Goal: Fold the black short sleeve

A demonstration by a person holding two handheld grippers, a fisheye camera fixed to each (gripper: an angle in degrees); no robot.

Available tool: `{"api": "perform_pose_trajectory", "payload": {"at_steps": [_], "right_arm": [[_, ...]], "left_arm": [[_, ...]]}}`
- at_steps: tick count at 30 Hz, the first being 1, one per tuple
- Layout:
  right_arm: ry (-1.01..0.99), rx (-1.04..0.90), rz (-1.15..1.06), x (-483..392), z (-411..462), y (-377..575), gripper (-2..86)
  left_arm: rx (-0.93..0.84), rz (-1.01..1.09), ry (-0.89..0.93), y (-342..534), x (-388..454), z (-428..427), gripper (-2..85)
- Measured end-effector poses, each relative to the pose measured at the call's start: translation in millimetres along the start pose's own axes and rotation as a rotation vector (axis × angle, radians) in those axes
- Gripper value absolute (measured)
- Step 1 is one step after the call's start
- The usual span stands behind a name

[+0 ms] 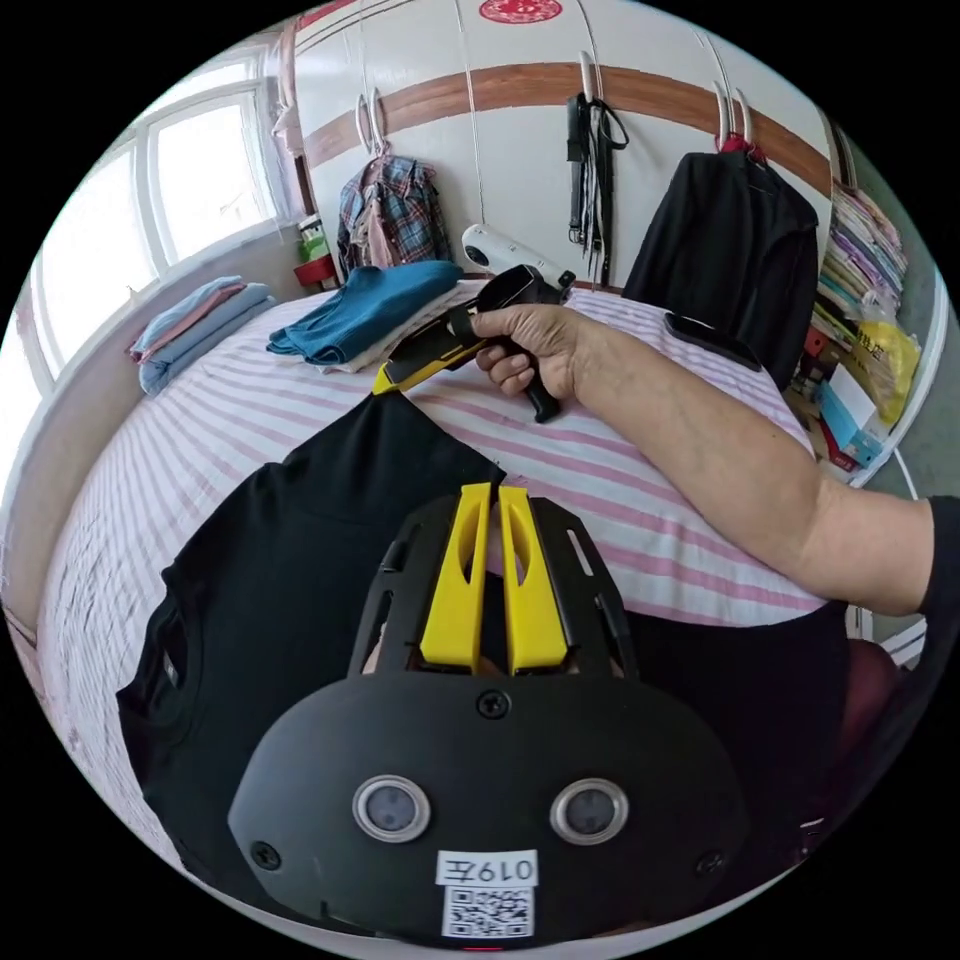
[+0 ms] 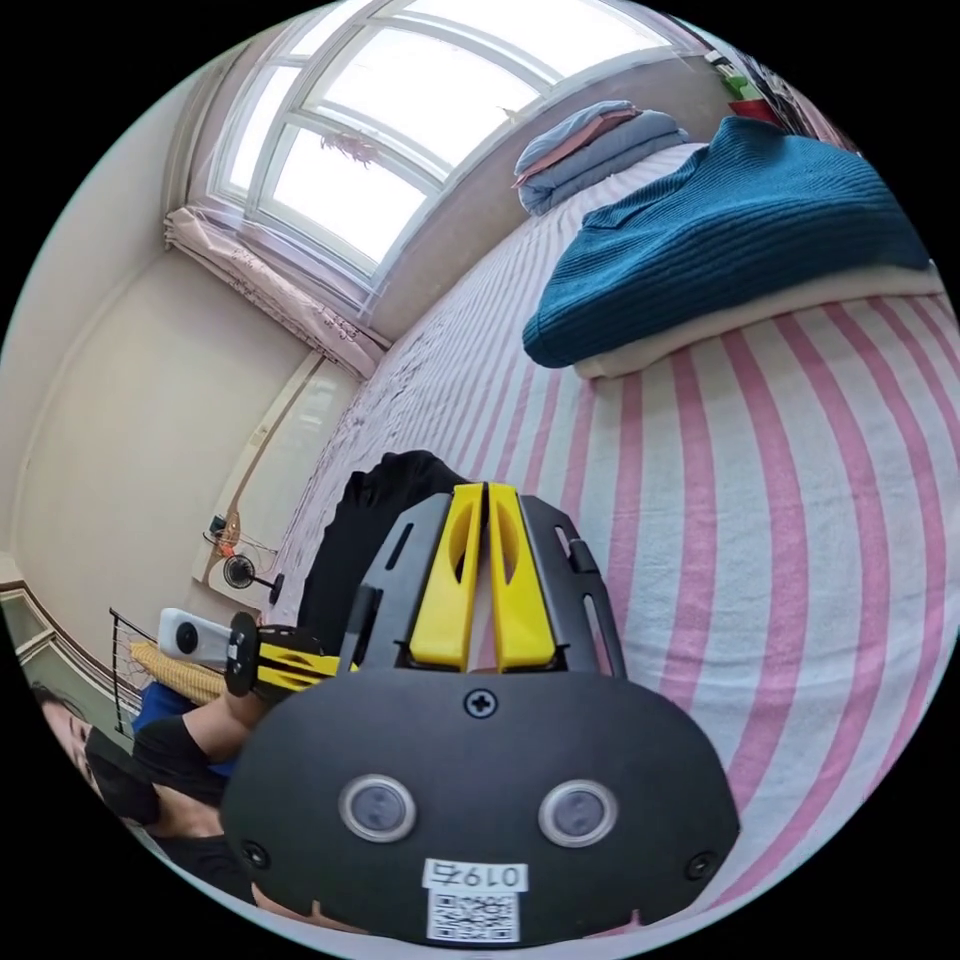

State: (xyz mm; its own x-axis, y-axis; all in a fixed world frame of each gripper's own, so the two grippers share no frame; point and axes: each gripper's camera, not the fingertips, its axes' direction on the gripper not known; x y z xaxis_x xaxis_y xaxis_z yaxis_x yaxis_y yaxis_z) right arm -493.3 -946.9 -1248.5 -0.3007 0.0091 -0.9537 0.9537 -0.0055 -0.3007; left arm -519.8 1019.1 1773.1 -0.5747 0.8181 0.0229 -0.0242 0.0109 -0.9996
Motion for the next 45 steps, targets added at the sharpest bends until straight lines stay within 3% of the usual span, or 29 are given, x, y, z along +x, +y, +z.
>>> {"api": "perform_pose_trajectory", "payload": {"at_steps": [5, 19, 23, 26, 29, 32, 36, 45], "right_arm": [[0.019, -0.042, 0.005, -1.8, -1.4, -5.3, -0.2], [0.093, -0.041, 0.0, -11.2, -1.8, -19.7, -0.3], [0.09, -0.055, -0.002, -11.5, -0.6, -22.9, -0.3], [0.054, -0.056, 0.014, -5.7, -2.5, -24.6, -0.3], [0.053, -0.056, 0.015, -5.6, -3.8, -26.5, -0.3], [0.056, -0.056, 0.015, -6.0, -5.3, -28.2, -0.2], [0.041, -0.047, 0.022, -3.6, -10.0, -29.8, -0.2], [0.035, -0.043, 0.025, -3.4, -17.2, -33.6, -0.2]], "left_arm": [[-0.03, -0.038, 0.101, -16.7, -19.0, 14.0, 0.8], [-0.121, 0.096, 0.01, -53.9, -3.0, 29.2, 0.7], [-0.035, 0.139, 0.082, -59.0, -0.4, 15.3, 0.9], [0.046, 0.135, -0.055, -63.5, -0.2, 4.5, 1.2], [-0.007, 0.185, -0.144, -72.9, 4.1, 16.2, 1.9], [-0.057, 0.201, -0.162, -80.0, 4.3, 28.5, 3.9], [-0.09, 0.191, -0.042, -83.9, -2.5, 30.5, 9.4], [-0.161, 0.261, -0.207, -90.3, -2.8, 36.3, 6.1]]}}
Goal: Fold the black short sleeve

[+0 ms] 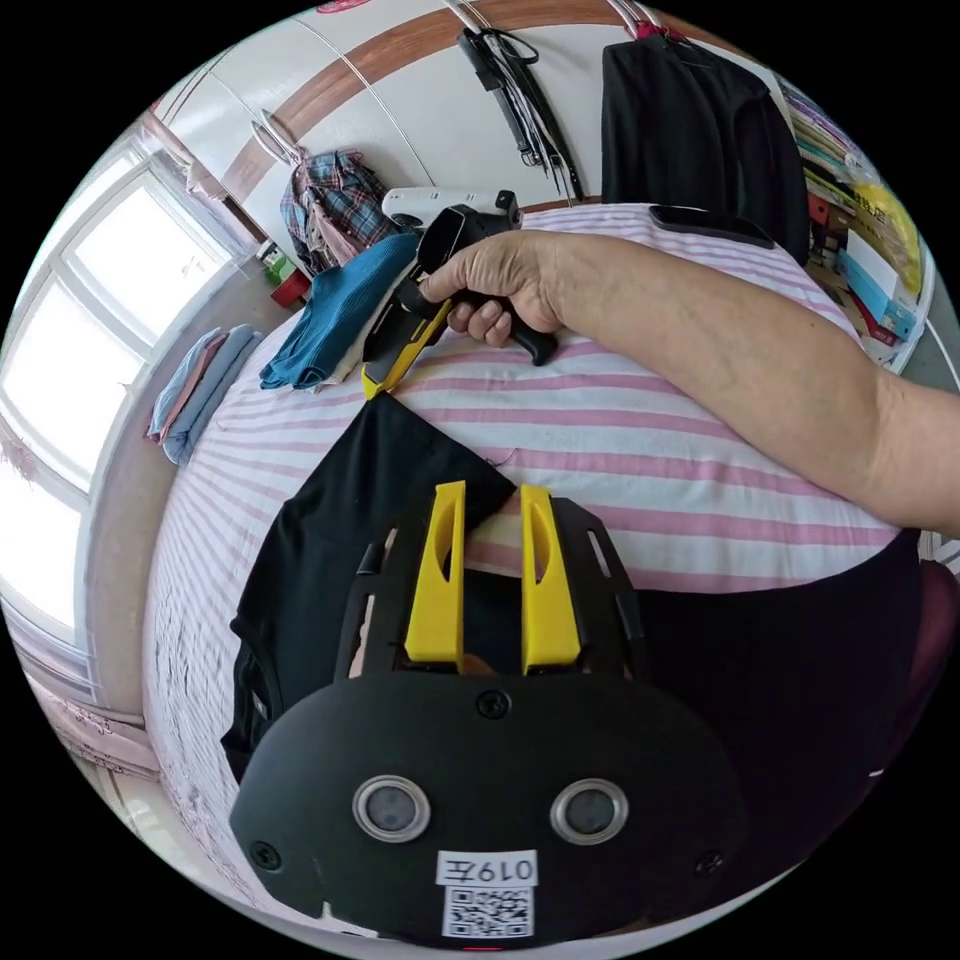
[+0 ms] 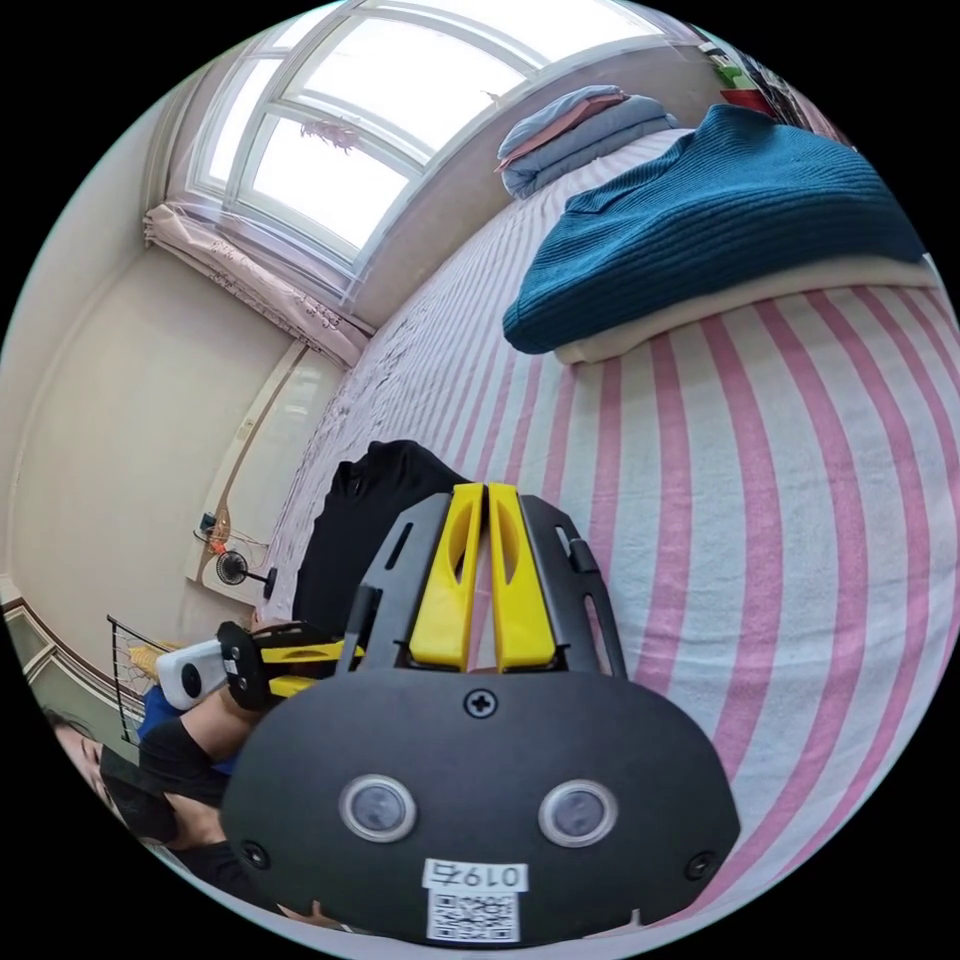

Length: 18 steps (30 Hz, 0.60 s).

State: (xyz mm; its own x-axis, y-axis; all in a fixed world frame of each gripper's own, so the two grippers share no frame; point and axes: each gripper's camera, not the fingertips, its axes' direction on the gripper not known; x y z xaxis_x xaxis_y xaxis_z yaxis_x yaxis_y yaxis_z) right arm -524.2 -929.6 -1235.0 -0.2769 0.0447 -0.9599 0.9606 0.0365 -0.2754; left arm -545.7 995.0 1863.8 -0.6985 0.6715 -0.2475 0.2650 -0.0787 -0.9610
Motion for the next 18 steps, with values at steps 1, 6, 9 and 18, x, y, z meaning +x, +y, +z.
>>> {"api": "perform_pose_trajectory", "payload": {"at_steps": [1, 6, 9, 18], "right_arm": [[-0.002, 0.001, 0.001, 0.2, -1.1, -0.4, -0.2], [-0.023, 0.019, 0.01, 2.1, -8.0, -0.8, -0.2], [-0.033, 0.029, 0.014, 2.2, -12.0, -1.2, -0.3], [0.019, 0.053, 0.021, -6.2, -20.0, -2.8, -0.5]], "left_arm": [[-0.006, -0.005, 0.013, -1.0, -2.4, 1.1, 4.8], [-0.022, -0.124, 0.071, 3.0, -23.9, 4.7, 2.3], [0.002, -0.171, 0.104, 10.9, -35.7, -0.1, 1.8], [0.105, -0.289, 0.273, 45.7, -75.3, -10.5, 1.4]]}}
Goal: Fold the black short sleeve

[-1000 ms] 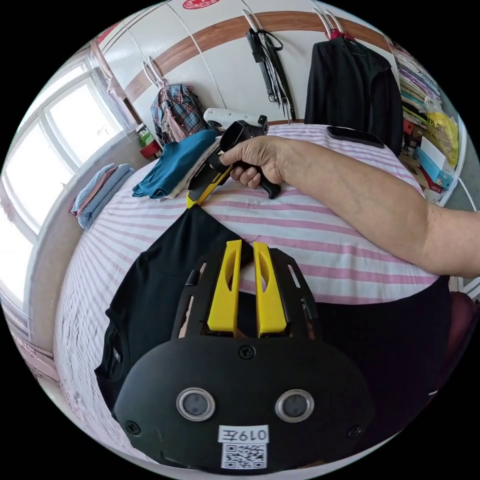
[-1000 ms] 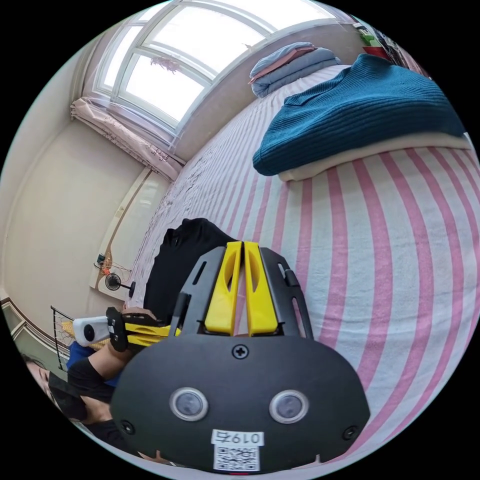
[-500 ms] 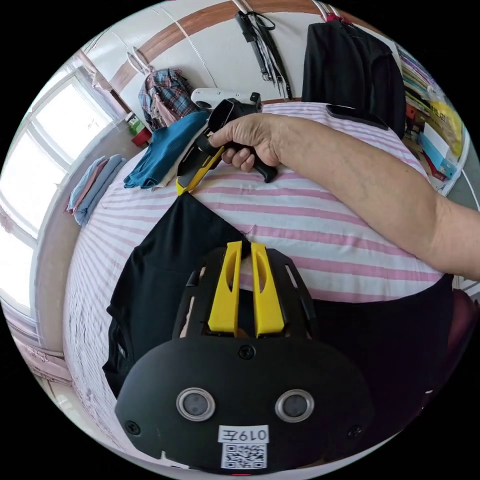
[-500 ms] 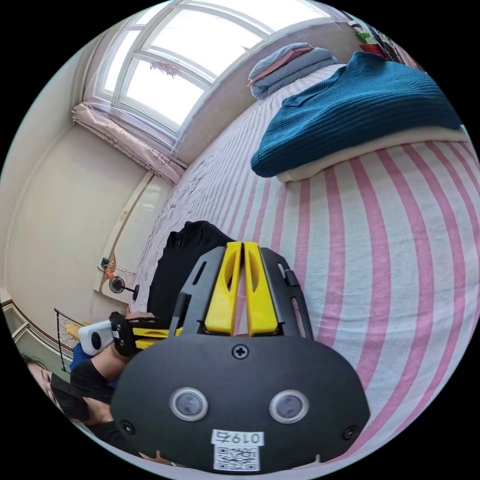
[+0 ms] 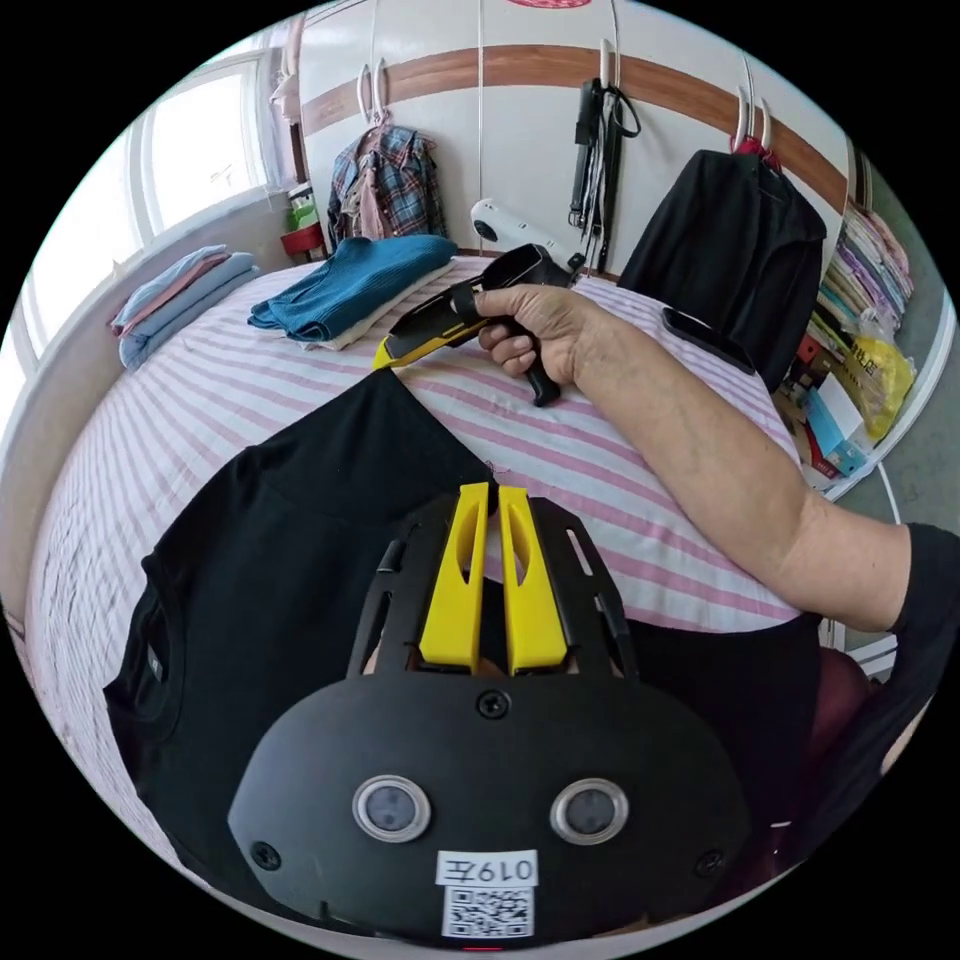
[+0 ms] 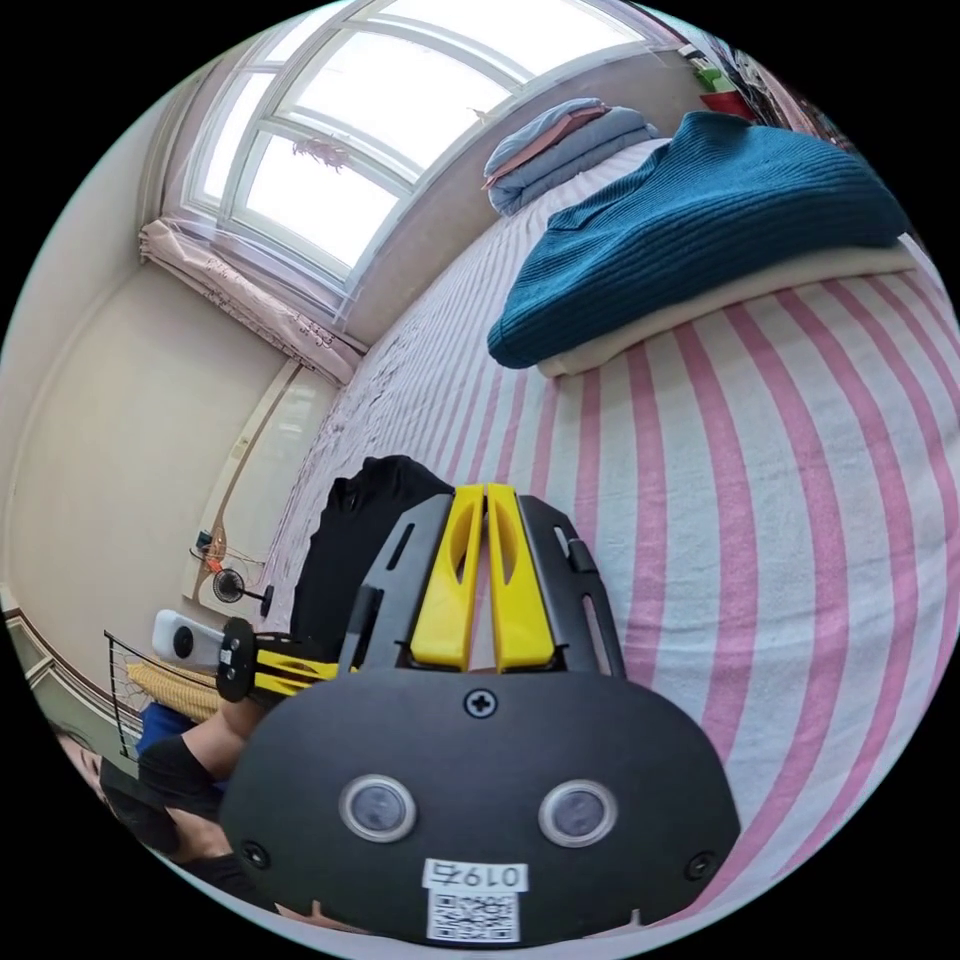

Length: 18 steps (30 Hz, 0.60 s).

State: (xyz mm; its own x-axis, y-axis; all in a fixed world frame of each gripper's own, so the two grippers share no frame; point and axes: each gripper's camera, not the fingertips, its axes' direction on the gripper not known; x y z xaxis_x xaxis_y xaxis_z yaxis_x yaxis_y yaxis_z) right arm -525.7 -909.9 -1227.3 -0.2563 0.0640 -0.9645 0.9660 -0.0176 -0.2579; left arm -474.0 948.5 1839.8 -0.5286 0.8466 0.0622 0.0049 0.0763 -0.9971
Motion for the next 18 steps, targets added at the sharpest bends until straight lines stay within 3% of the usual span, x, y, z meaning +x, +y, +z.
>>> {"api": "perform_pose_trajectory", "payload": {"at_steps": [4, 10, 18], "right_arm": [[0.009, -0.004, -0.025, -8.6, -2.8, -1.5, -0.6], [0.11, -0.105, -0.063, -28.2, 7.6, -7.0, 0.3], [0.048, -0.102, -0.056, -33.8, 1.3, -5.2, 5.6]], "left_arm": [[0.044, -0.067, 0.085, 12.9, -21.3, -9.2, 1.5], [-0.093, 0.012, -0.027, 20.3, -13.7, -1.9, 1.7], [-0.133, -0.015, 0.028, 38.8, -27.2, -16.0, 3.3]]}}
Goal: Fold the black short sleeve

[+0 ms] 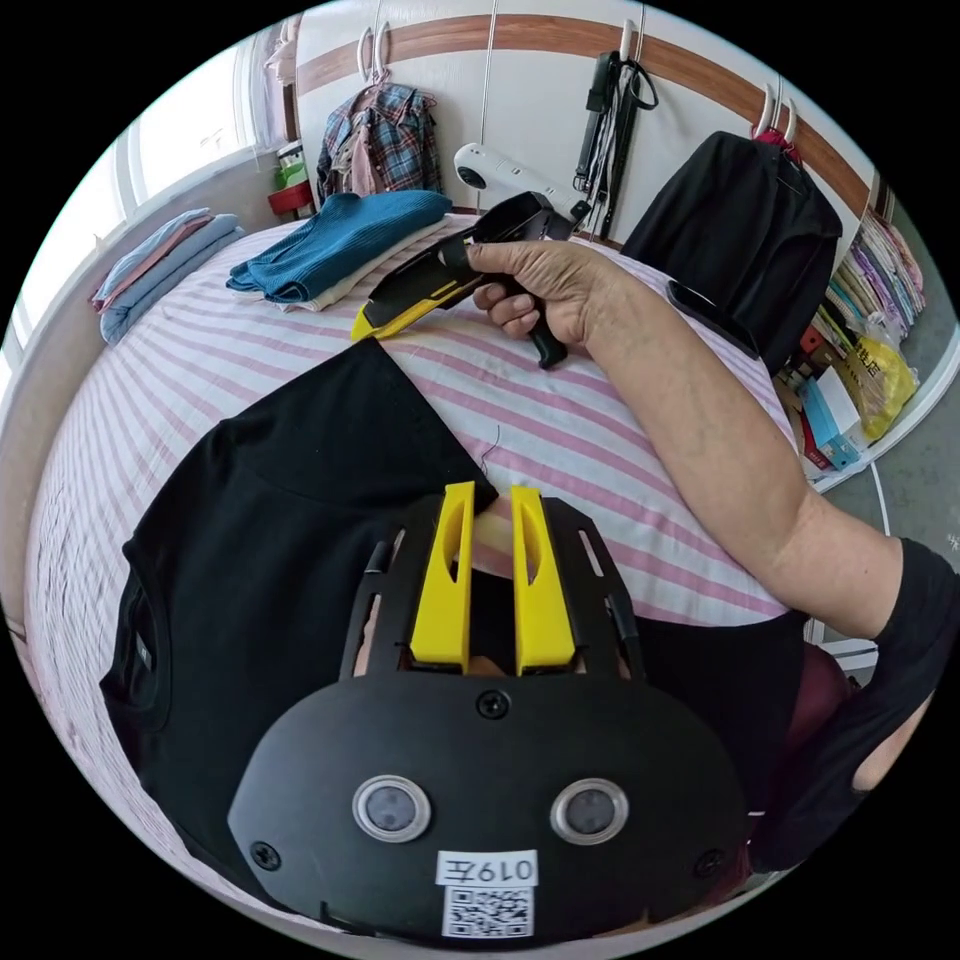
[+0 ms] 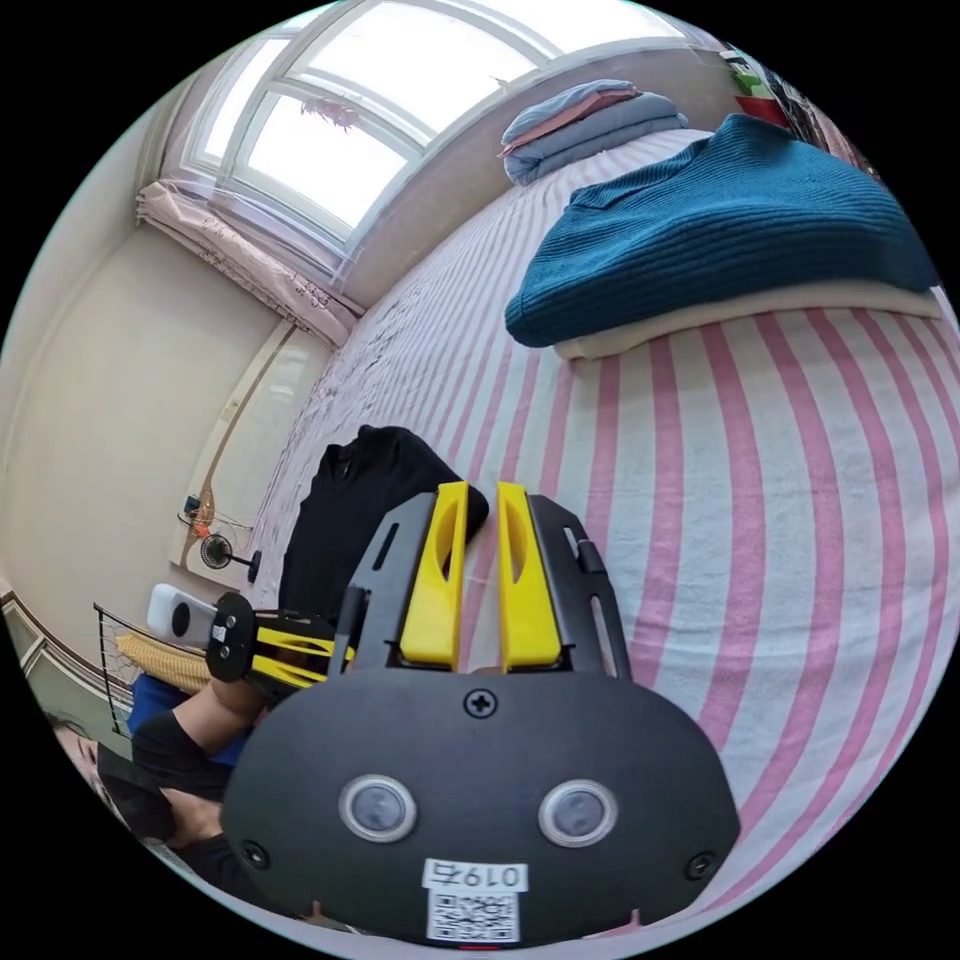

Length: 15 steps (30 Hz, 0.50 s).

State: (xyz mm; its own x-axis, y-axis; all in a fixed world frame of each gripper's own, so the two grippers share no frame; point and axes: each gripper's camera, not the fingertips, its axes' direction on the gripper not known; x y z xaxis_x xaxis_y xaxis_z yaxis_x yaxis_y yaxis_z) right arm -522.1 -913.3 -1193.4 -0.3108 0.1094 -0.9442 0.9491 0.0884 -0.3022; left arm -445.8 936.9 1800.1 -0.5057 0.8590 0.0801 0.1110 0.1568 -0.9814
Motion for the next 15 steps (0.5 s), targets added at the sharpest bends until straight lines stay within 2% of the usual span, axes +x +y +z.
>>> {"api": "perform_pose_trajectory", "payload": {"at_steps": [6, 9, 13, 15], "right_arm": [[0.124, 0.036, -0.007, -23.3, -11.0, 4.7, 6.7], [0.178, 0.094, -0.045, -43.4, -20.6, 9.3, 4.4], [0.027, 0.064, -0.174, -76.6, -10.8, 10.3, 1.2], [0.061, 0.016, -0.207, -86.1, 2.1, 11.0, 0.2]], "left_arm": [[0.002, 0.008, -0.009, 25.5, -0.3, -12.9, 5.8], [0.025, 0.01, 0.027, 41.1, -0.8, -22.4, 6.1], [0.093, 0.009, 0.042, 68.4, 0.5, -41.4, 5.5], [0.135, -0.033, -0.006, 83.3, -4.8, -52.4, 4.8]]}}
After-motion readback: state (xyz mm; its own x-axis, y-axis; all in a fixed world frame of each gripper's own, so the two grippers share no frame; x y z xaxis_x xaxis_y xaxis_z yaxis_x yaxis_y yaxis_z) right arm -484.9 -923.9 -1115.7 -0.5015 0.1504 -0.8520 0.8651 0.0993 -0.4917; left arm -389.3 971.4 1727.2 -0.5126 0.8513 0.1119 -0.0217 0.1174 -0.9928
